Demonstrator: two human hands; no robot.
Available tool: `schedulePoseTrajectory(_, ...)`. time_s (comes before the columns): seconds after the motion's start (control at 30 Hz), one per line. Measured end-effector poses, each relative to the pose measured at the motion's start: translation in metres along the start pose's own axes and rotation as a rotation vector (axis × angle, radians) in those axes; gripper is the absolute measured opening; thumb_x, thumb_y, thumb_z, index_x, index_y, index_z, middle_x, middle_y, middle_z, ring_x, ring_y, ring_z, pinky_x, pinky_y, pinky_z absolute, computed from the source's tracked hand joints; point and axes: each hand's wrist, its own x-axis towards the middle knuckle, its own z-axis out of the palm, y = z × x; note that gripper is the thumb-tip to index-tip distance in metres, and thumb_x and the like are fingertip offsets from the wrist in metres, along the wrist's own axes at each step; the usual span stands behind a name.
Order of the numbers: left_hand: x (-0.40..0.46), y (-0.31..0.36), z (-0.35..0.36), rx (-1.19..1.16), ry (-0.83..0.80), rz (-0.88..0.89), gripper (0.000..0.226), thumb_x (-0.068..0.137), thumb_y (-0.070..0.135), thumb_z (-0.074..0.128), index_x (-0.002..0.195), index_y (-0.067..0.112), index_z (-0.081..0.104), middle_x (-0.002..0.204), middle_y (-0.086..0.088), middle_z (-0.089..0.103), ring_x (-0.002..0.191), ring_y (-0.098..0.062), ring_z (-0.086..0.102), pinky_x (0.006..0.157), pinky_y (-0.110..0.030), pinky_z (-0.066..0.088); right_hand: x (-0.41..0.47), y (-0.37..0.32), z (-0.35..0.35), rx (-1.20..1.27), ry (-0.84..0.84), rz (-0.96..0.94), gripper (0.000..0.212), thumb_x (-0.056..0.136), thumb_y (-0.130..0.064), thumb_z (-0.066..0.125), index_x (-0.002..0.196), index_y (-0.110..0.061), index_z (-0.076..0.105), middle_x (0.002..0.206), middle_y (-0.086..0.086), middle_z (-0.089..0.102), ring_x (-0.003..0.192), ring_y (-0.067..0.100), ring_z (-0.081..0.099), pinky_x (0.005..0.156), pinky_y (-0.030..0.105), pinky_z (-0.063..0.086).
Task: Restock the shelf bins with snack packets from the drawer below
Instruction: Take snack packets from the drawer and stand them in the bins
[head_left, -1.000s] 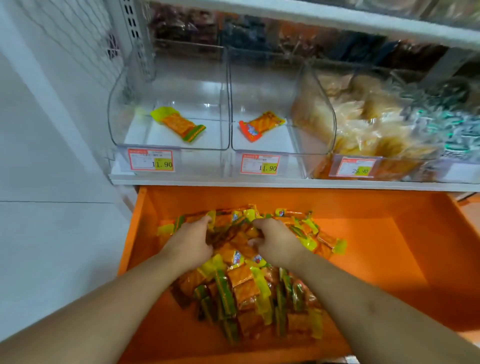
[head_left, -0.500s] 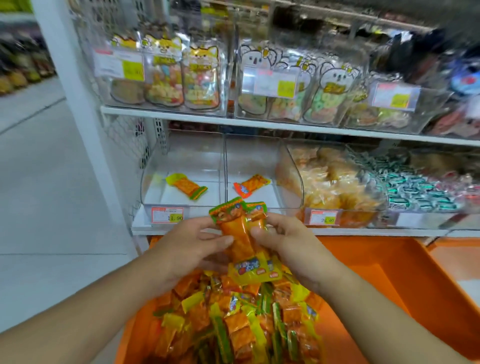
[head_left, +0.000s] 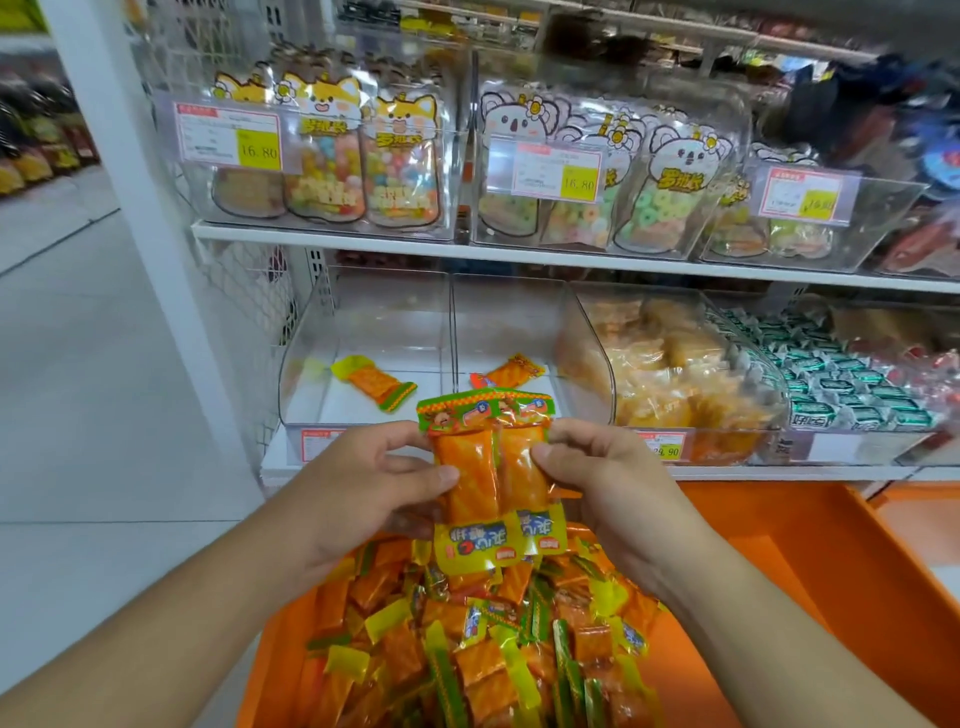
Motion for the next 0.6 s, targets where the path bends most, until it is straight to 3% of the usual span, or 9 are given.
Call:
schedulePoseTrajectory(0.07,0.003,-0.002,0.004,0.005,0.009,0.012,0.022,0.093,0.012,0.073,0.113,0.006,0.068,0.097,-0.014,0.080,0.087,-0.030,0.076,0.072,-0.039,0.063,0.000,0.002,0.004,-0.014,0.022,-0.005,0.044,0.085,-0.025,0.075,0.096,0.012,0.055,0.086,0.016,0.052,0.080,0.030,0.051,0.075,0.048,0.042)
schedulePoseTrajectory(0.17,0.007,-0.004,0.010,-0.002,0.013,0.021,0.020,0.093,0.011,0.073,0.113,0.010,0.070,0.100,-0.011,0.080,0.096,-0.029,0.077,0.078,-0.045,0.064,0.002,0.004,0.011,-0.009,0.054,0.013,0.032,0.088,-0.023,0.077,0.104,0.004,0.069,0.089,0.021,0.066,0.083,0.032,0.061,0.076,0.050,0.050)
schedulePoseTrajectory(0.27,0.007,-0.005,0.015,-0.016,0.014,0.022,0.020,0.092,0.013,0.075,0.112,0.013,0.072,0.100,-0.008,0.080,0.096,-0.024,0.078,0.076,-0.046,0.064,0.002,0.008,0.017,0.008,0.011,0.056,0.023,0.101,-0.017,0.063,0.109,0.002,0.074,0.107,0.034,0.071,0.091,0.037,0.068,0.087,0.058,0.058)
schedulePoseTrajectory(0.37,0.007,-0.006,0.012,-0.063,0.081,0.016,0.017,0.090,0.008,0.077,0.106,0.005,0.070,0.095,-0.012,0.080,0.092,-0.028,0.078,0.073,-0.048,0.065,0.001,0.003,0.023,0.013,-0.052,0.070,0.027,0.103,-0.024,0.058,0.119,-0.010,0.076,0.115,0.023,0.074,0.105,0.037,0.072,0.091,0.052,0.059)
schedulePoseTrajectory(0.43,0.006,-0.005,0.011,-0.100,0.120,0.017,0.024,0.087,0.008,0.080,0.108,0.003,0.069,0.097,-0.015,0.079,0.093,-0.030,0.078,0.074,-0.053,0.065,0.000,0.000,0.027,-0.011,-0.092,0.060,0.026,0.099,-0.023,0.066,0.124,-0.022,0.074,0.115,0.013,0.076,0.108,0.030,0.074,0.089,0.043,0.058)
schedulePoseTrajectory(0.5,0.004,-0.003,0.012,-0.158,0.150,0.029,0.028,0.087,0.007,0.080,0.112,0.004,0.069,0.100,-0.015,0.078,0.094,-0.030,0.078,0.076,-0.055,0.064,0.001,0.002,0.029,-0.086,-0.104,0.047,0.036,0.094,-0.016,0.074,0.128,-0.028,0.071,0.115,0.007,0.077,0.107,0.028,0.075,0.092,0.047,0.059)
schedulePoseTrajectory(0.6,0.002,-0.002,0.012,-0.261,0.167,0.040,0.029,0.087,0.005,0.078,0.115,0.005,0.070,0.105,-0.018,0.077,0.096,-0.035,0.077,0.079,-0.055,0.063,0.005,0.003,0.032,-0.105,-0.068,0.051,0.039,0.090,-0.009,0.078,0.126,-0.021,0.069,0.108,0.011,0.079,0.099,0.039,0.075,0.089,0.055,0.061)
